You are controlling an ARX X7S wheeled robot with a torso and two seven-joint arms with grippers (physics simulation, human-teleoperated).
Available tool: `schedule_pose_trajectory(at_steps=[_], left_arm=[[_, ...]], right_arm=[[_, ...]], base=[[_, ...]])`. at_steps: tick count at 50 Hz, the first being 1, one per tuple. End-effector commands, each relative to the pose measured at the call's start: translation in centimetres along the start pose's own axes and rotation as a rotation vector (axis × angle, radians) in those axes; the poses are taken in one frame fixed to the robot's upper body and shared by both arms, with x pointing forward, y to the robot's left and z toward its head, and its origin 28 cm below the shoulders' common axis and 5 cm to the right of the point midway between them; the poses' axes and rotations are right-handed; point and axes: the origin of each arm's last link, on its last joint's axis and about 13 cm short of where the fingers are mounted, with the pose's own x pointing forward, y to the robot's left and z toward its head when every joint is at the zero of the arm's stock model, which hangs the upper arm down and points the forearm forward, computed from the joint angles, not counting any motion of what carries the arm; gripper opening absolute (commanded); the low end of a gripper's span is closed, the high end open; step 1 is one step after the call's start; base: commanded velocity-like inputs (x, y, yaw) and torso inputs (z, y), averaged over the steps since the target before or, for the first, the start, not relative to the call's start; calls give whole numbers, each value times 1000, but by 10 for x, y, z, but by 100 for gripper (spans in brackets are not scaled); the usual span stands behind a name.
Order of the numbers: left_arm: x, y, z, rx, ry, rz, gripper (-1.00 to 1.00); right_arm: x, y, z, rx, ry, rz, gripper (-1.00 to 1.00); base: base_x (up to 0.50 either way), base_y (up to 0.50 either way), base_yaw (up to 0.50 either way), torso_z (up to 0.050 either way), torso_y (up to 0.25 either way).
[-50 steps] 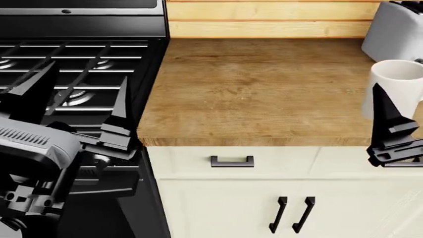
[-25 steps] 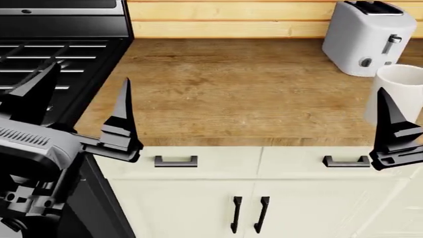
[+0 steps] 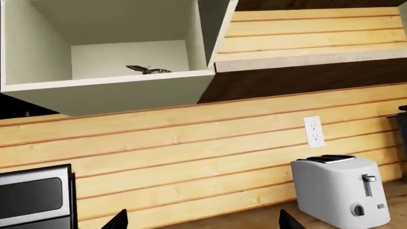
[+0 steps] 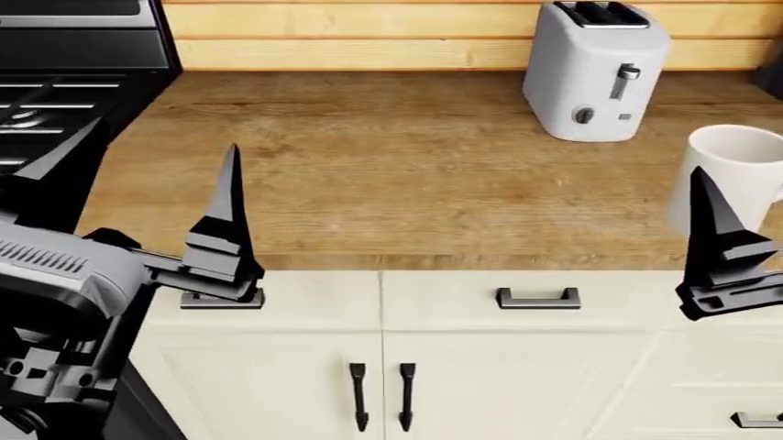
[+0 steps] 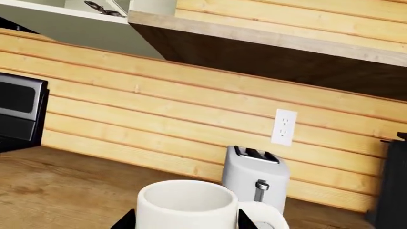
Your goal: Pick the mug from the cabinet, place it under the coffee machine dispenser, and press the start button.
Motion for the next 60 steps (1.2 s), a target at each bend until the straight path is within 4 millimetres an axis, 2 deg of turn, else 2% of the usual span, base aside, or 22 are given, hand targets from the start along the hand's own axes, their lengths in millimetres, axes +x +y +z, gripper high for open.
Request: schedule_pose_trajectory(at_steps=[1, 9, 14, 29, 60], left_arm=[[0, 0, -1, -1, -1, -2, 100], [-1, 1, -1, -3, -1, -2, 100], [-2, 0, -1, -4, -2, -2, 100], [-2, 1, -2, -7, -1, -1, 100], [-3, 1, -3, -12, -1, 2, 100]], right_arm=[[0, 2, 0, -5, -18, -1, -100], [1, 4, 1, -18, -42, -24, -100], [2, 7, 2, -84, -80, -50, -100], [8, 17, -19, -105, -87, -40, -100], [9, 24, -10, -76, -129, -26, -100]], base=[[0, -500, 0, 0, 0], [0, -500, 0, 0, 0], [0, -500, 0, 0, 0], [0, -500, 0, 0, 1], [0, -500, 0, 0, 0]])
